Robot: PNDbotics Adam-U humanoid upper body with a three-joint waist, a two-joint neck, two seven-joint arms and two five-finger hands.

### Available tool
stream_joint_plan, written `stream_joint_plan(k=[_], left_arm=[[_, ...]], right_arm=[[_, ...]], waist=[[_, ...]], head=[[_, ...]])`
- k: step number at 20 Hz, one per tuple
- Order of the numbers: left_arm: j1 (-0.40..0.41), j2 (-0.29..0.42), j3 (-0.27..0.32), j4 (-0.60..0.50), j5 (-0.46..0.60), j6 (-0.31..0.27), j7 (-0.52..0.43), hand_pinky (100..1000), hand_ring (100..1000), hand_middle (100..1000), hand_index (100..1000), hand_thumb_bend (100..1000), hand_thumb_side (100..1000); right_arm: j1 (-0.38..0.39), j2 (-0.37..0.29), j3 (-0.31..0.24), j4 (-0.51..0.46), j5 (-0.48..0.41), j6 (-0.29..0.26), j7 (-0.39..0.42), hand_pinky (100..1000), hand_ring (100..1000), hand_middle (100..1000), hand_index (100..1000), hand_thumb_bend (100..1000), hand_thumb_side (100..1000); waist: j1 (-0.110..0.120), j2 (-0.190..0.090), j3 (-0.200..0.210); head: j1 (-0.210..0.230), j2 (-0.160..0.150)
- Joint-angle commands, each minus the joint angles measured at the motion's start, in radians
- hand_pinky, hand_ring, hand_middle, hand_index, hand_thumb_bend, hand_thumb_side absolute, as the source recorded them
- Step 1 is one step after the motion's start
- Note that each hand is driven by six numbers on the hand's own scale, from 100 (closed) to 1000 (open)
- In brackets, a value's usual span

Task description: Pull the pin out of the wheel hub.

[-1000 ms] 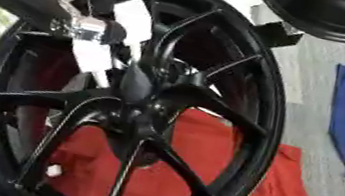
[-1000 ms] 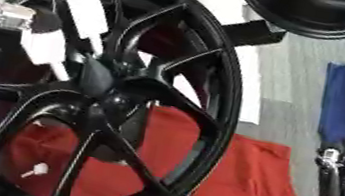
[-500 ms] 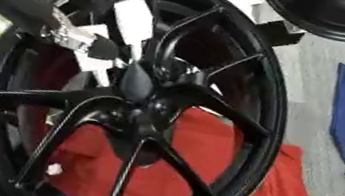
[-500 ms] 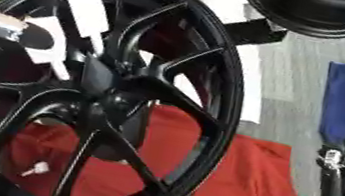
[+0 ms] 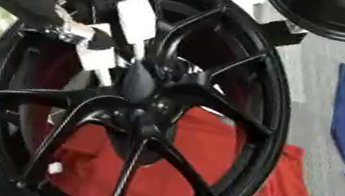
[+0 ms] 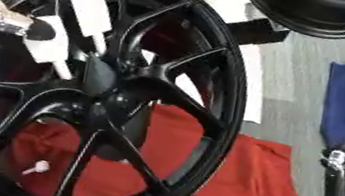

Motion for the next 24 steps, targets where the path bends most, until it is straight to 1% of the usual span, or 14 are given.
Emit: stream_joint_plan(k=[1, 7, 14, 15, 16, 17, 18, 20, 22, 23, 24], left_arm=[[-0.005, 0.013, 0.017, -0.002, 0.022, 0.023, -0.012, 797, 747, 598, 853, 430, 972], [0.009, 0.01, 0.008, 0.018, 0.058, 0.007, -0.012, 793, 739, 586, 843, 376, 938], [0.012, -0.001, 0.0, 0.049, 0.054, -0.017, -0.012, 791, 742, 604, 845, 390, 864], [0.012, -0.003, 0.0, 0.054, 0.052, -0.021, -0.012, 788, 739, 603, 841, 381, 815], [0.011, -0.005, 0.0, 0.058, 0.051, -0.024, -0.012, 788, 738, 602, 840, 380, 810], [0.011, -0.007, 0.0, 0.061, 0.05, -0.026, -0.012, 782, 731, 596, 836, 372, 770], [0.011, -0.008, 0.001, 0.062, 0.051, -0.028, -0.012, 780, 727, 593, 834, 367, 767], [0.011, -0.01, 0.003, 0.063, 0.053, -0.029, -0.012, 772, 709, 577, 825, 350, 722], [0.011, -0.011, 0.009, 0.06, 0.059, -0.025, -0.012, 758, 685, 560, 817, 311, 697], [0.01, -0.012, 0.013, 0.057, 0.064, -0.02, -0.012, 752, 672, 550, 809, 285, 660], [0.01, -0.013, 0.018, 0.054, 0.07, -0.014, -0.012, 746, 664, 545, 805, 269, 645]], right_arm=[[-0.005, -0.007, 0.001, -0.023, 0.006, 0.003, 0.0, 734, 731, 646, 910, 100, 725], [-0.007, -0.004, 0.002, -0.024, 0.004, 0.007, -0.001, 734, 731, 645, 908, 100, 728], [-0.009, -0.001, 0.004, -0.026, 0.001, 0.01, -0.005, 733, 728, 642, 907, 100, 732], [-0.009, 0.0, 0.004, -0.026, 0.0, 0.011, -0.006, 733, 727, 641, 906, 100, 736], [-0.01, 0.0, 0.004, -0.026, 0.0, 0.011, -0.007, 733, 727, 641, 906, 100, 736], [-0.01, 0.0, 0.004, -0.025, -0.001, 0.012, -0.007, 734, 727, 641, 906, 100, 740], [-0.01, 0.0, 0.004, -0.025, -0.002, 0.013, -0.009, 734, 727, 640, 906, 100, 742], [-0.01, -0.001, 0.005, -0.025, -0.003, 0.015, -0.011, 734, 726, 639, 905, 100, 744], [-0.01, -0.001, 0.005, -0.024, -0.004, 0.016, -0.012, 734, 725, 638, 905, 100, 748], [-0.011, -0.002, 0.005, -0.024, -0.004, 0.017, -0.013, 734, 724, 638, 904, 100, 750], [-0.011, -0.002, 0.005, -0.023, -0.005, 0.018, -0.014, 734, 724, 638, 904, 100, 751]], waist=[[-0.002, -0.016, -0.002], [-0.006, -0.014, -0.005], [-0.009, -0.011, -0.008], [-0.009, -0.011, -0.009], [-0.009, -0.011, -0.009], [-0.009, -0.011, -0.009], [-0.01, -0.011, -0.009], [-0.01, -0.011, -0.009], [-0.01, -0.012, -0.009], [-0.01, -0.012, -0.009], [-0.01, -0.012, -0.008]], head=[[0.007, -0.003], [0.012, -0.004], [0.016, -0.005], [0.016, -0.005], [0.017, -0.005], [0.017, -0.005], [0.018, -0.005], [0.018, -0.006], [0.019, -0.006], [0.019, -0.007], [0.019, -0.007]])
